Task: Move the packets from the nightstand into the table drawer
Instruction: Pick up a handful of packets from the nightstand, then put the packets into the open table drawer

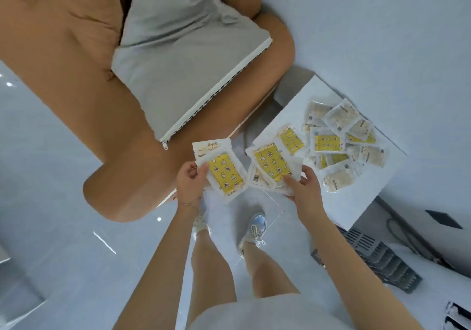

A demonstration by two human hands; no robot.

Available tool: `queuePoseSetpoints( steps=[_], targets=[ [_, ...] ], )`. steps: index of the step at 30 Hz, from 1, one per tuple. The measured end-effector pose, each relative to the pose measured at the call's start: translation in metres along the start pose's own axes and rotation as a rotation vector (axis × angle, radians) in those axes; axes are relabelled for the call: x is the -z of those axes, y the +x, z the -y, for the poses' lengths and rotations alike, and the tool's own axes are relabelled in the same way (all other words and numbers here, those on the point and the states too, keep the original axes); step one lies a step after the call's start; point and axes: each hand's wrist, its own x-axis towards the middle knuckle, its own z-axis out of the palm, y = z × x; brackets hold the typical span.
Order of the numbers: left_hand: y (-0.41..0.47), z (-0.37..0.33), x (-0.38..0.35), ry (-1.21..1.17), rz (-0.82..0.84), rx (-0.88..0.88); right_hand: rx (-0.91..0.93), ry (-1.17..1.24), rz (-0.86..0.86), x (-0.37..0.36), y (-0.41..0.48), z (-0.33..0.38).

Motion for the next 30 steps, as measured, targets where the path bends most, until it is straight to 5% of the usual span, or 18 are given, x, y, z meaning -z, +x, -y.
queuePoseSetpoints(
  steps=[20, 30],
  targets=[
    [-0.004, 0.013, 0.436, -0.31, -0.432, 0.077, 0.033, -0.338, 0.408, -0.385, -0.152, -0.097],
    [-0.022, 0.024, 0.548, -0.473, -0.724, 0.141, 0.094, -0.572, 0.58, -0.509, -0.194, -0.112]
  ],
)
